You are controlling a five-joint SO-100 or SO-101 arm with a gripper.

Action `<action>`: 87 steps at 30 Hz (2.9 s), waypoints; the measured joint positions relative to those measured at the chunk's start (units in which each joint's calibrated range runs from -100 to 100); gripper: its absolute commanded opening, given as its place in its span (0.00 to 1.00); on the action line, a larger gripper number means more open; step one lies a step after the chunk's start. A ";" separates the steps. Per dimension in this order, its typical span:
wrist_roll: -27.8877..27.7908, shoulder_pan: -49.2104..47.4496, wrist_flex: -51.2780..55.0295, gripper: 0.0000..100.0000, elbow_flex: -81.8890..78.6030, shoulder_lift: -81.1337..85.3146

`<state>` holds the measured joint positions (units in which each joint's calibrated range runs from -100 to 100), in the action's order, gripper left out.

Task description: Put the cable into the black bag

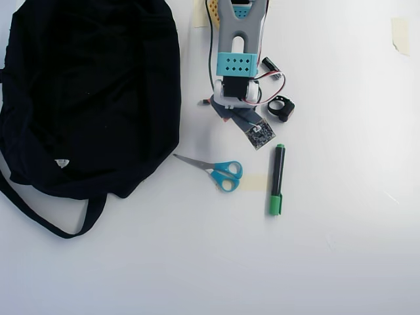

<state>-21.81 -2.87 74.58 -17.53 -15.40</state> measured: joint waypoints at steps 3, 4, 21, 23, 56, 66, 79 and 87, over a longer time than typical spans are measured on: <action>0.00 0.00 0.00 0.02 0.00 0.00; 0.00 0.00 0.00 0.02 0.00 0.00; 0.00 0.00 0.00 0.02 0.00 -0.08; 0.00 -0.22 0.00 0.02 0.00 -0.08; 17.29 2.57 9.10 0.02 -0.08 39.85; 22.66 11.76 9.19 0.02 -0.16 40.93; 22.56 31.23 1.12 0.02 -0.16 40.93; 22.56 48.93 -21.12 0.02 -0.63 34.12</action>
<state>0.76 46.07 53.46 -18.16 18.72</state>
